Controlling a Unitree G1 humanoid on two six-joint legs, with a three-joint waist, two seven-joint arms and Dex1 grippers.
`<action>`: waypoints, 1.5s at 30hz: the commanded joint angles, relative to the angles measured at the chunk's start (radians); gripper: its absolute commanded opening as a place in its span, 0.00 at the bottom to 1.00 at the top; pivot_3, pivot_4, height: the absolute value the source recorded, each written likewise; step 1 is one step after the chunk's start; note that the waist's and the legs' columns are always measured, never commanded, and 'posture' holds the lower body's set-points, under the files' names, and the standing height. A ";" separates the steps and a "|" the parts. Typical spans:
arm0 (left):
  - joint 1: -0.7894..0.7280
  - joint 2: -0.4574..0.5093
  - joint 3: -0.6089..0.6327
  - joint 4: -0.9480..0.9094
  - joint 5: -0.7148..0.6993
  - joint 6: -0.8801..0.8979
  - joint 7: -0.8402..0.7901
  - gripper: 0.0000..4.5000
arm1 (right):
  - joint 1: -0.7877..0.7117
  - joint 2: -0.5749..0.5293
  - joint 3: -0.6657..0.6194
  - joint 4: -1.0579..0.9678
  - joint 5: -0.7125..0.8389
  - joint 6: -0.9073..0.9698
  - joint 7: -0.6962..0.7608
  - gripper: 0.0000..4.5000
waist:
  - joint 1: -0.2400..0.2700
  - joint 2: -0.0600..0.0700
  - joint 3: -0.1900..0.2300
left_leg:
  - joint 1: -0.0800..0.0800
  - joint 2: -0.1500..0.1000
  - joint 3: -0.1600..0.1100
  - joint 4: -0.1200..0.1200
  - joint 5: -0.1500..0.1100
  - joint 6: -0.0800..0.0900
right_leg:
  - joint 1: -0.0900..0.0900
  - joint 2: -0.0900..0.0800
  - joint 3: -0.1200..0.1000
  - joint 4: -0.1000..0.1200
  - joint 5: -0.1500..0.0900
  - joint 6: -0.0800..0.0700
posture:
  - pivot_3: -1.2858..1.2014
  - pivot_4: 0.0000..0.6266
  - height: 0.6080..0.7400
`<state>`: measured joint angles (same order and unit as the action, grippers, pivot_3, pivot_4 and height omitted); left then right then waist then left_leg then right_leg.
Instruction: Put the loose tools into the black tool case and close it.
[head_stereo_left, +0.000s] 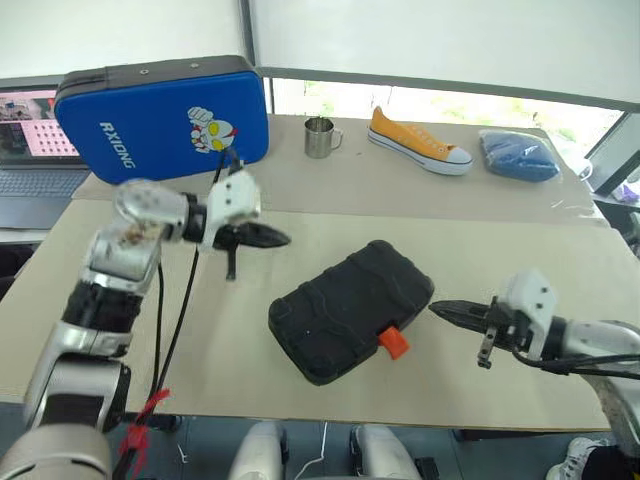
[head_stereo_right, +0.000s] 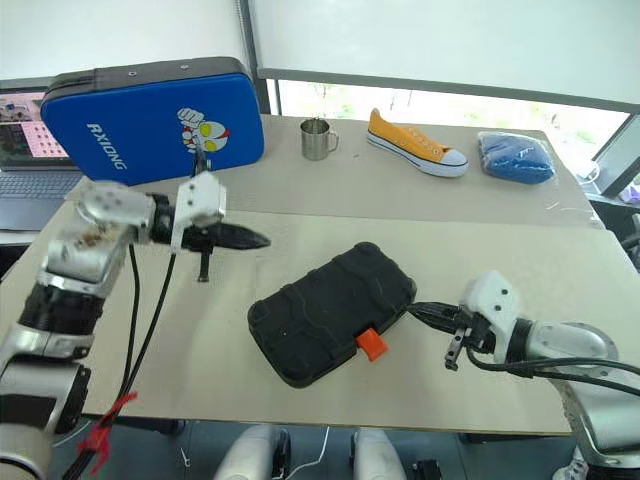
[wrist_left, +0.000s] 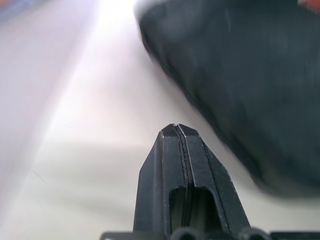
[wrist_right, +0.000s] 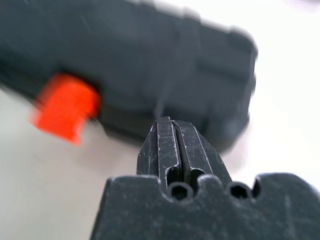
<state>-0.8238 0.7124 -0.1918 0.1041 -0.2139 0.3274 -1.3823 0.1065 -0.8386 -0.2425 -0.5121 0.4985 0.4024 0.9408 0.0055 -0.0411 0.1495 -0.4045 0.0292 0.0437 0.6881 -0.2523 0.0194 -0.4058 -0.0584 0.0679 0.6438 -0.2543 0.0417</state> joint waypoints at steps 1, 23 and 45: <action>0.014 -0.051 -0.125 -0.053 0.032 -0.044 -0.058 0.01 | 0.029 -0.014 0.010 -0.065 0.015 0.008 0.017 0.00 | -0.004 0.001 0.000 | 0.000 0.000 -0.001 0.000 0.000 0.000 | 0.000 0.000 0.000 0.000 0.000 0.000 | 0.52 0.24 0.99; 0.003 -0.170 -0.295 0.166 0.242 -0.391 -0.040 0.01 | -0.041 0.057 0.369 0.039 -0.278 -0.108 -0.031 0.00 | -0.002 0.001 -0.001 | 0.001 0.000 0.001 0.006 0.000 0.000 | 0.002 0.001 0.000 0.002 0.001 0.001 | 0.52 0.24 0.99; 0.023 -0.209 -0.293 0.134 0.252 -0.377 -0.022 0.01 | 0.044 -0.020 0.169 -0.111 -0.146 0.002 0.039 0.00 | -0.001 0.003 -0.002 | -0.001 0.000 -0.001 0.006 0.000 0.000 | 0.002 0.001 0.000 0.002 0.001 0.001 | 0.52 0.24 0.99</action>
<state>-0.8224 0.4968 -0.4517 0.2270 0.0064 -0.0478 -1.3873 0.1362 -0.8399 0.0128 -0.5498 0.2680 0.3704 0.9539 0.0047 -0.0382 0.1479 -0.4047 0.0290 0.0420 0.6943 -0.2525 0.0197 -0.4036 -0.0573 0.0680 0.6462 -0.2537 0.0430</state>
